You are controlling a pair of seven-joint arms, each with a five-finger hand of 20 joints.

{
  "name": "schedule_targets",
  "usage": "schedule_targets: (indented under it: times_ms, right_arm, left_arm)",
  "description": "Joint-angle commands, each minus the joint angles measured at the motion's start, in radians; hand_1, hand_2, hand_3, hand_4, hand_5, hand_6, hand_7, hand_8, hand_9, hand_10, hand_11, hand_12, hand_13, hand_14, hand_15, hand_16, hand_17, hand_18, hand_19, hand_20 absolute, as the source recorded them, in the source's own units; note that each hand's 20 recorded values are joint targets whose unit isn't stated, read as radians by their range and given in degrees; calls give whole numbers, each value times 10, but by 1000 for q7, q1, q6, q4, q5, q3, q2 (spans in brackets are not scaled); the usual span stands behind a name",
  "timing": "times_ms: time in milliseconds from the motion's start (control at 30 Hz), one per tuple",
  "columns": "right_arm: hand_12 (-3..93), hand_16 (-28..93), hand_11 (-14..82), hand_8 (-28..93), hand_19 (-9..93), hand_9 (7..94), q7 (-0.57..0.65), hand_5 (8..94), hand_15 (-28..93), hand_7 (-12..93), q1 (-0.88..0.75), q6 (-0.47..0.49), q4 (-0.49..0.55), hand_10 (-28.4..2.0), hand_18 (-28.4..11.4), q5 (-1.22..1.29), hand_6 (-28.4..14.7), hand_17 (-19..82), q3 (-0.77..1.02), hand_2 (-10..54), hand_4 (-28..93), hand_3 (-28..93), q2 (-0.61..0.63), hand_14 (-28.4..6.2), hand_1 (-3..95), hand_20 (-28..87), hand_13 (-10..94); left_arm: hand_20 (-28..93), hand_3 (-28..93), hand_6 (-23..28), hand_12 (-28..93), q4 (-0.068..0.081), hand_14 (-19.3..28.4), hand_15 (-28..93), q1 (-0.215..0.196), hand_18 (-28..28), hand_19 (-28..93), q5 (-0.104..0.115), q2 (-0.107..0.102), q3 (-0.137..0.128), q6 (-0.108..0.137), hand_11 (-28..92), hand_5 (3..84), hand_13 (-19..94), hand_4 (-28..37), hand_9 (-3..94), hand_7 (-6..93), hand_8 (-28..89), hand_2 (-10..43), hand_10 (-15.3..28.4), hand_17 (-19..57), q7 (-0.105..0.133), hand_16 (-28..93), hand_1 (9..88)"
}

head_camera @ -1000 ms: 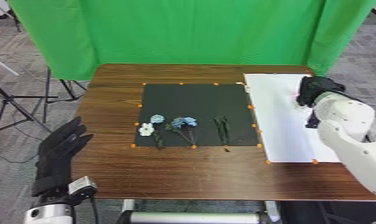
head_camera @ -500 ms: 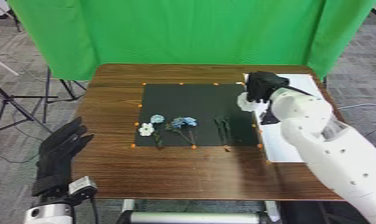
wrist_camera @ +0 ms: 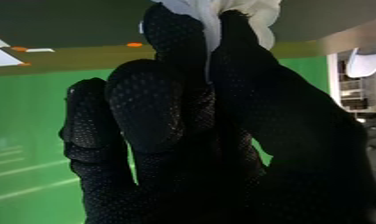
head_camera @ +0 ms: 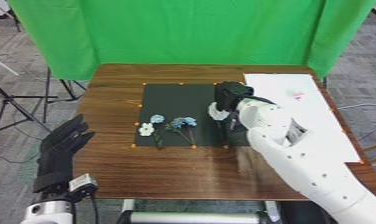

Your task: Arrange flowers

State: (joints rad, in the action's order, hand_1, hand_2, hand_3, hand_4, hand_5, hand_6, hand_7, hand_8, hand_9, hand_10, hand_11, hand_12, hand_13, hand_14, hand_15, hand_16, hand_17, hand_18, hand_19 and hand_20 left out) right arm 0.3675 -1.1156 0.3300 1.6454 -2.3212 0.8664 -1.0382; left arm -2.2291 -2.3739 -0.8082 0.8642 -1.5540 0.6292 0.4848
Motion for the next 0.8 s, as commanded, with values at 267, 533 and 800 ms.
schedule_targets:
  times_ms: [267,533,800]
  right_arm:
    - [360,187,262,-4,932,856,42,766,686,267,38,-17,-42,-66,-178,-3,10,430,2,-65,-283,755,-2,-35,542,149,764]
    - [355,187,258,-9,932,846,38,758,684,263,21,15,-53,-67,-180,-9,8,425,25,-62,-283,757,-46,-38,528,142,758]
    - [330,177,237,-21,932,777,40,683,687,243,12,73,-46,-92,-184,-37,-13,387,46,-73,-283,786,-60,-59,459,93,702]
  left_arm:
    - [38,839,98,49,2,270,657,2,217,609,-25,27,-10,-25,364,382,242,-174,311,165,-115,48,191,-92,-23,-181,273]
    - [38,839,97,50,4,269,657,13,217,609,-24,24,-5,-25,365,381,242,-174,311,166,-115,48,190,-92,-27,-181,273]
    - [37,838,98,49,1,270,657,4,217,609,-32,35,-13,-31,365,381,241,-173,311,164,-115,49,191,-92,-34,-181,274]
